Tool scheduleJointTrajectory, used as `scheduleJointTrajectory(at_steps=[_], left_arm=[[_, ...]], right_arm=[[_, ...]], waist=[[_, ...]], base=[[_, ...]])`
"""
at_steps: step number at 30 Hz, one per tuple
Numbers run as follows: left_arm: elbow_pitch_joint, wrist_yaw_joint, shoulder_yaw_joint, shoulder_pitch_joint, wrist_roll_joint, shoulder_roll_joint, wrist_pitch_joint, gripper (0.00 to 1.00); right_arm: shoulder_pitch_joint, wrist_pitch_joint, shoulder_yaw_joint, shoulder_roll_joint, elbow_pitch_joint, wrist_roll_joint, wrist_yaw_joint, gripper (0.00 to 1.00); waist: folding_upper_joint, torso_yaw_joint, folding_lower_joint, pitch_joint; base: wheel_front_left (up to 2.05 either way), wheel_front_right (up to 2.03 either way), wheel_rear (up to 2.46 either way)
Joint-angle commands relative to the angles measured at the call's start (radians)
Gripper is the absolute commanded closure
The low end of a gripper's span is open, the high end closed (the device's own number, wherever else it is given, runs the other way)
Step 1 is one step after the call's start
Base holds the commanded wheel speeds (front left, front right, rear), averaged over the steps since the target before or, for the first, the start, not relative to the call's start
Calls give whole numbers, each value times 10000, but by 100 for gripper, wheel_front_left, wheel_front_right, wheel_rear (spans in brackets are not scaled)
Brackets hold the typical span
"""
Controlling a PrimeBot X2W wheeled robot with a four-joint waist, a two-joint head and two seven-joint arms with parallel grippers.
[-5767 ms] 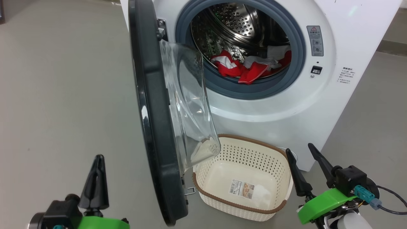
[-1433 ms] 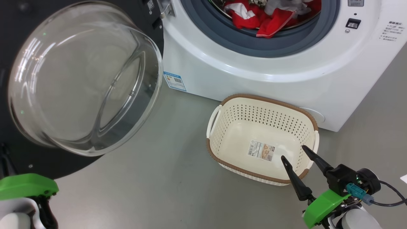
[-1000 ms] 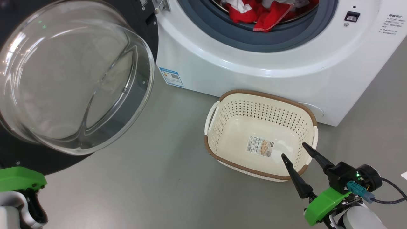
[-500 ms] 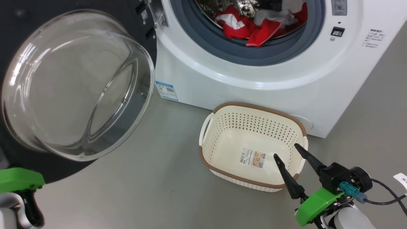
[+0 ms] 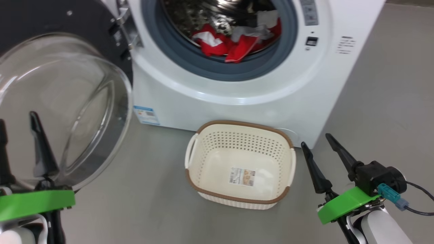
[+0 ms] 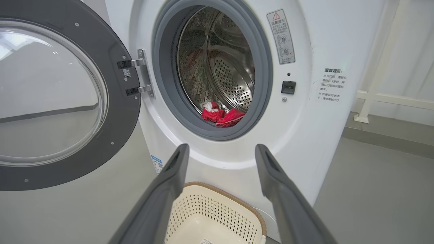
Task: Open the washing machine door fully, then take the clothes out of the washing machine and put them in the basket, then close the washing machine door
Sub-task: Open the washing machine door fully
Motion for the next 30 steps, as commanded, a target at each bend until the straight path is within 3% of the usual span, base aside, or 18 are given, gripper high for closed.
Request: scheduleJointTrajectory(at_steps=[1,8,15,21,30], left_arm=[[-464,-80,202,40,-44,259,70,0],[-1213,-584,-441,477,-310,99,245,0],[-1056,-927,-1035,1074,-625,-47,48,0],[-550,-995,-1485,1905,-182,-98,-121,0],[295,-881,-1646,2426,174,-198,-179,0]], right_arm=[[-16,-92,98,48,-356,-115,63,0],[148,-92,-368,269,-973,-274,63,0],[466,-92,-778,339,-1298,-418,63,0],[796,-92,-985,378,-1478,-459,63,0],[1195,-92,-1049,93,-1693,-237,63,0]], waist=[[0,-595,0,-277],[0,-1625,0,-530],[0,-2544,0,-814],[0,-3248,0,-1098],[0,-3579,0,-1335]], base=[[0,0,0],[0,0,0],[0,0,0],[0,0,0],[0,0,0]])
